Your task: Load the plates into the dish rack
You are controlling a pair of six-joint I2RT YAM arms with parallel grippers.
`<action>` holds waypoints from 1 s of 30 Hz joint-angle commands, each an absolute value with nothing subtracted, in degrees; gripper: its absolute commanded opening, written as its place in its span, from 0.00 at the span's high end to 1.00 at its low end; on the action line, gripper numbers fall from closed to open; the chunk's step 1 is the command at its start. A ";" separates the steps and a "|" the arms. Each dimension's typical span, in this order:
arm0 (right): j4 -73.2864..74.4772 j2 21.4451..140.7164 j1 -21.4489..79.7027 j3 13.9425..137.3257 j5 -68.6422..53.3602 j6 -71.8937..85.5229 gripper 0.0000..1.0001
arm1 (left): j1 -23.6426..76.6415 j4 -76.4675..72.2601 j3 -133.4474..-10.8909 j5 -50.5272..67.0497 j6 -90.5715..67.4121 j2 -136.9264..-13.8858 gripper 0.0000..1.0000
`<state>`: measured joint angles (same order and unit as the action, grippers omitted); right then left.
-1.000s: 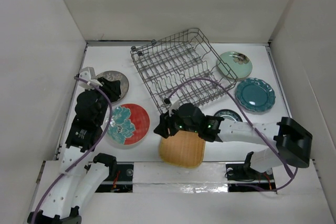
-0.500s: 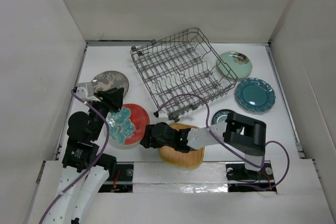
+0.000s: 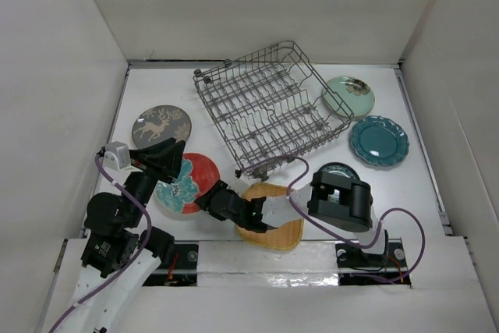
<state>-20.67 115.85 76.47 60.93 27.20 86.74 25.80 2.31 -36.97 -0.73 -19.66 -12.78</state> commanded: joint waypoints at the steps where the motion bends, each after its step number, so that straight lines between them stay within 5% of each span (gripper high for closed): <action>1: -17.84 120.32 76.81 62.66 32.08 95.79 0.48 | 27.07 -0.09 -36.91 -2.37 -18.54 -11.08 0.68; 14: -16.26 118.49 80.59 64.51 35.68 90.72 1.00 | 27.69 -0.09 -36.83 -2.28 -18.54 -9.05 0.68; 23: -20.56 103.55 83.14 61.53 44.12 66.12 1.00 | 27.69 -0.09 -37.00 -4.74 -17.41 -8.96 0.68; 30: -25.67 89.31 79.37 59.59 39.12 48.62 1.00 | 27.69 1.41 -39.28 -9.05 -15.65 -9.93 0.68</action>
